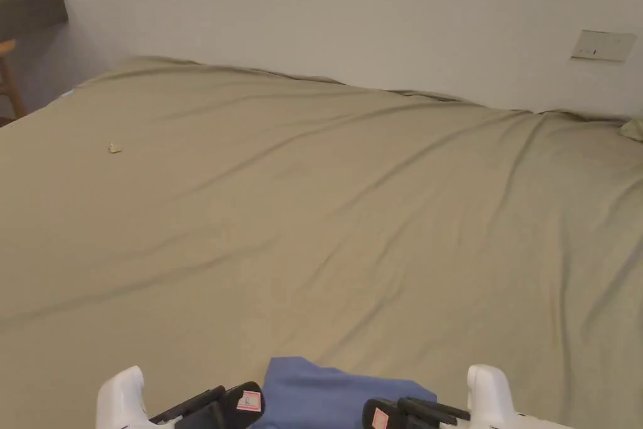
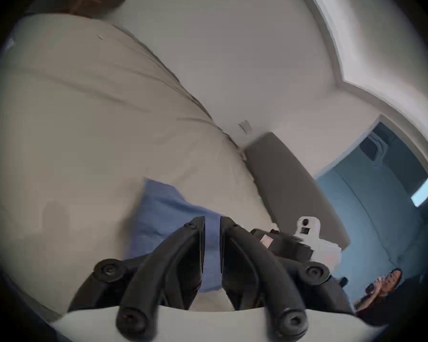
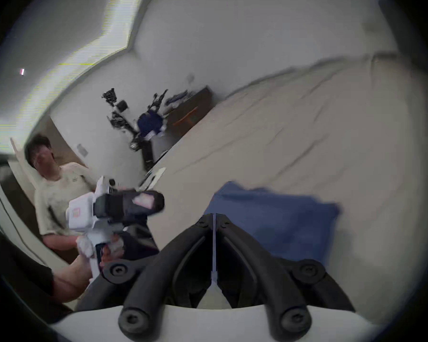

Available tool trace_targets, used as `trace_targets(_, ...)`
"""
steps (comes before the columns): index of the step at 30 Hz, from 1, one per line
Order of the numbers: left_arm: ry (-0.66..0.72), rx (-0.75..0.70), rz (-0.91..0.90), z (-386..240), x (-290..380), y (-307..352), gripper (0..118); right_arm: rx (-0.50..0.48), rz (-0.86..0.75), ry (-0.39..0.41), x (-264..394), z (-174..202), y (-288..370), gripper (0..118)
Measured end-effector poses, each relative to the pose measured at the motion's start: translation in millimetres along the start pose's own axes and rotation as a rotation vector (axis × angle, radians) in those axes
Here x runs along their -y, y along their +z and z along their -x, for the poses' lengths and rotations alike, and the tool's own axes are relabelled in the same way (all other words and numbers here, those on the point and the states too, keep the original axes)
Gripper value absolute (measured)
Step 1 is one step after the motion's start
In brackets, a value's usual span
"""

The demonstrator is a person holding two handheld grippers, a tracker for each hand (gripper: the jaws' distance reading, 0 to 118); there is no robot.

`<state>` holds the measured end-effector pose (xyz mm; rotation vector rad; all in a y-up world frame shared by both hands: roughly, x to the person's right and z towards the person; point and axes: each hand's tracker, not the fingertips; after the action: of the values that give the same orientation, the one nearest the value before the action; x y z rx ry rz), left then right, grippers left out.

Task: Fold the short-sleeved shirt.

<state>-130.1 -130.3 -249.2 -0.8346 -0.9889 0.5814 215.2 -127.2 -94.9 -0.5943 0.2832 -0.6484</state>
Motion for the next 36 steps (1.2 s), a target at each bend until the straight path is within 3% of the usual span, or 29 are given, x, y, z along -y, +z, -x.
trace_targets(1,0.029,-0.051,0.014,13.2,-7.0,2.8,12,-0.065,0.065,-0.043,4.7,-29.6,-18.5,4)
trace_targets(4,0.047,-0.103,0.058,40.2,-15.9,-4.6,12,-0.097,0.186,-0.195,17.5,-62.2,-57.8,4)
trace_targets(6,0.042,-0.124,0.095,47.0,-13.7,-17.5,12,-0.002,0.220,-0.234,29.3,-78.4,-64.4,4)
trace_targets(7,0.053,-0.121,0.125,50.3,-11.0,-26.7,15,0.000,0.230,-0.309,34.0,-89.3,-61.5,4)
trace_targets(8,0.071,-0.102,0.156,52.2,-7.9,-34.0,25,-0.076,0.183,-0.397,37.8,-98.7,-53.4,4)
trace_targets(9,0.102,-0.085,0.179,54.0,-3.8,-42.1,46,-0.071,0.132,-0.379,39.5,-86.7,-40.7,4)
trace_targets(11,0.135,-0.059,0.247,53.7,6.6,-59.1,113,-0.039,0.149,-0.343,40.0,-85.9,-27.6,4)
trace_targets(12,0.150,-0.023,0.258,54.1,13.0,-65.4,116,-0.030,0.154,-0.340,41.2,-87.3,-23.5,4)
trace_targets(18,0.225,0.076,0.378,39.8,54.0,-101.8,113,-0.034,0.155,-0.339,41.8,-88.4,-24.8,4)
trace_targets(19,0.166,0.063,0.409,32.8,59.8,-104.9,104,-0.037,0.153,-0.342,42.7,-89.1,-23.8,4)
trace_targets(20,0.079,0.030,0.389,25.4,62.0,-102.9,78,-0.040,0.147,-0.347,43.1,-89.4,-22.4,4)
trace_targets(21,0.004,-0.026,0.381,21.7,63.8,-101.6,44,-0.041,0.141,-0.350,43.4,-88.1,-22.4,4)
trace_targets(22,0.009,-0.090,0.388,25.6,66.0,-100.5,35,-0.039,0.132,-0.354,44.1,-88.2,-20.7,4)
trace_targets(24,0.213,0.032,0.375,43.7,64.0,-92.6,34,-0.039,0.119,-0.360,45.5,-87.2,-18.4,4)
trace_targets(25,0.240,0.039,0.371,45.0,61.2,-89.7,33,-0.041,0.112,-0.351,45.4,-84.1,-16.4,4)
trace_targets(28,0.069,-0.006,0.351,39.9,47.8,-81.4,30,-0.017,0.113,-0.303,43.3,-72.9,-11.5,4)
trace_targets(33,0.039,0.010,0.247,47.6,-11.6,-46.2,29,0.025,0.010,-0.201,27.8,-54.5,8.7,4)
trace_targets(36,-0.046,-0.080,0.187,64.2,-66.7,-6.1,29,0.079,-0.050,-0.083,11.3,-30.6,24.7,4)
